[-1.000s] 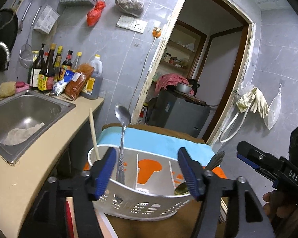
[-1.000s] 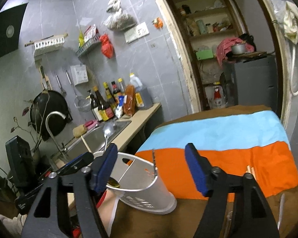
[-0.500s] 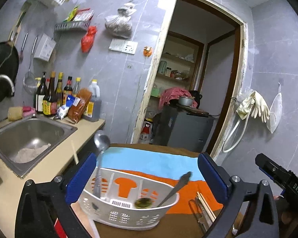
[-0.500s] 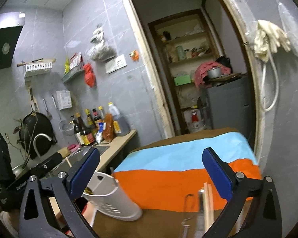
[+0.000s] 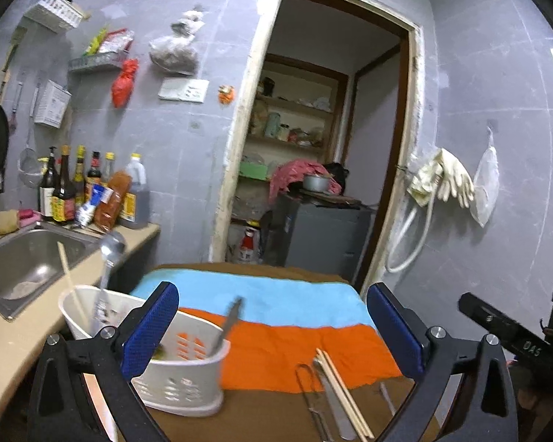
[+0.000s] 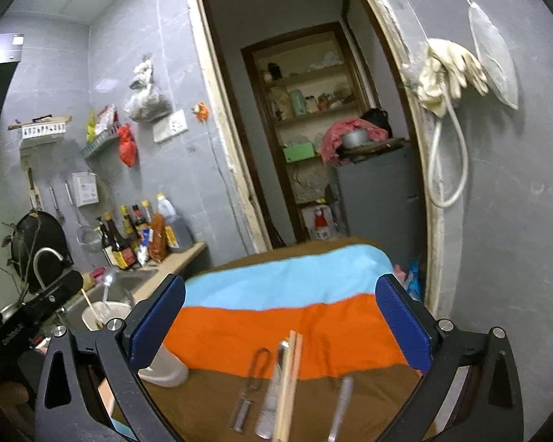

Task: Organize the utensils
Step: 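Move both tools back down toward the utensils on the cloth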

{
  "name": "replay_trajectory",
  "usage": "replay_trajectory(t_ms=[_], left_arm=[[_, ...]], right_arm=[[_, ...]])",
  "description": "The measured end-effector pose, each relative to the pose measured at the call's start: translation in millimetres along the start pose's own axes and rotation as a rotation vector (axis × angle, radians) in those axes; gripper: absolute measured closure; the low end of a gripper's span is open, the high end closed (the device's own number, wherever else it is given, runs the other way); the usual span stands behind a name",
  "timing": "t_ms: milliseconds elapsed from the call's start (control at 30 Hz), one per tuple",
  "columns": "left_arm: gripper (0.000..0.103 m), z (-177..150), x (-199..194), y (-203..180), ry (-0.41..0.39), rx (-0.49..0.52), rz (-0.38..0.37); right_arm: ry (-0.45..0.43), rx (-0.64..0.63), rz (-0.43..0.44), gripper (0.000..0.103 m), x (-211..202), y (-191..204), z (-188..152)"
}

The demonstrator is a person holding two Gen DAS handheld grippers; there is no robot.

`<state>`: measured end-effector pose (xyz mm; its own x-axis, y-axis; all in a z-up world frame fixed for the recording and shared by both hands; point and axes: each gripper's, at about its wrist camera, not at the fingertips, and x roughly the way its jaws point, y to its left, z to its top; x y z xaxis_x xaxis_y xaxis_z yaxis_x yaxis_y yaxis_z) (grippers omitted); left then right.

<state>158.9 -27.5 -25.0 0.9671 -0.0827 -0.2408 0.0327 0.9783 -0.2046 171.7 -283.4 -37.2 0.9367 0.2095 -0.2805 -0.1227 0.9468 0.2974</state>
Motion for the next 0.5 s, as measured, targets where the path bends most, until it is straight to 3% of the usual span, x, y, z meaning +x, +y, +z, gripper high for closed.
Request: replay_trajectory(t_ms=[300, 500], left_arm=[[0.0, -39, 28, -33, 0.139, 0.031, -0.053], [0.0, -69, 56, -35, 0.241, 0.013, -0.06]], right_arm=[[0.183, -0.009, -0.1, 0.002, 31, -53, -32], [0.277, 0.007, -0.075, 0.002, 49, -78, -61]])
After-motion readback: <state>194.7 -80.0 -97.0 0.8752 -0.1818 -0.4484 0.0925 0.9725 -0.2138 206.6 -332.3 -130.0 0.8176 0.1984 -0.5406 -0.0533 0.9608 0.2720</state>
